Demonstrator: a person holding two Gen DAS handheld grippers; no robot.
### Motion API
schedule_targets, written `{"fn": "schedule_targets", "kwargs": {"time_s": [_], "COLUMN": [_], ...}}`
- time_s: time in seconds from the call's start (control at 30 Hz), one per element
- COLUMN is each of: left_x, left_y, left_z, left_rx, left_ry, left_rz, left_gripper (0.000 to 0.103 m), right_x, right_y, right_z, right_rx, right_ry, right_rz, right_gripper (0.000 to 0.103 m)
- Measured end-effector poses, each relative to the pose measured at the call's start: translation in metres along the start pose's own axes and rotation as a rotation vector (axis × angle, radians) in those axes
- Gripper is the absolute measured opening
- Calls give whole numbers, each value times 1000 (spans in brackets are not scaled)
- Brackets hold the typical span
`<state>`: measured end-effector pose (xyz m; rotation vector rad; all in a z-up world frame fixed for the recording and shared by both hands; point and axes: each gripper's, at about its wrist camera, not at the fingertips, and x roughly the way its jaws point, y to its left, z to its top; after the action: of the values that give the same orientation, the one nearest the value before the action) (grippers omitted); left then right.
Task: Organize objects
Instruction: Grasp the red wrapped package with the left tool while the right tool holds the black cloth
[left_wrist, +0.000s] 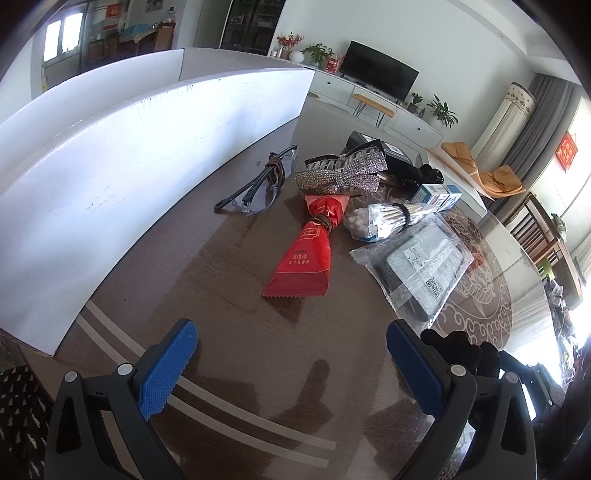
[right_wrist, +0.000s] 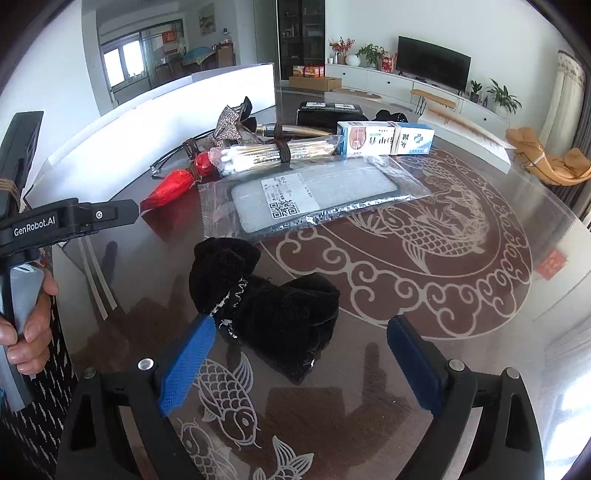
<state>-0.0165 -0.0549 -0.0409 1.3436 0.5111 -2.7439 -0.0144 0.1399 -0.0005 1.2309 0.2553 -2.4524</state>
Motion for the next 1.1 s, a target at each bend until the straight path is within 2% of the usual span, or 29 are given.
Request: {"fn": "schedule_targets", "kwargs": {"time_s": [0.33,0.57,0.7,0.87,0.93,1.03,1.1], "left_x": [2,1,-5,-4,-1,11,17], "left_y": [-3,-5,3,7,0,-21,-32], "left_z": [0,0,3,9,12,21,29], "left_rx": [17,29,-2,-3,28,131,189], "left_ry": [9,8,-10,6,17,55,49], "left_rz": [3,6,-10,-17,-30,-48,-36], "left_gripper": [103,103,103,103,103,103,103], "right_x": [6,10,11,12,11,11,12], "right_y": [-5,4,4,4,4,4,4], "right_z": [-9,-10,-10,-10,-10,-10,-10], "right_rx": [31,-7,-8,-8,-8,-8,-8], "right_ry": [9,18,22,22,22,21,21], "right_rz": [2,-25,-23,-23,-23,-23,-23], "right_gripper": [95,100,103,103,103,103,103]}}
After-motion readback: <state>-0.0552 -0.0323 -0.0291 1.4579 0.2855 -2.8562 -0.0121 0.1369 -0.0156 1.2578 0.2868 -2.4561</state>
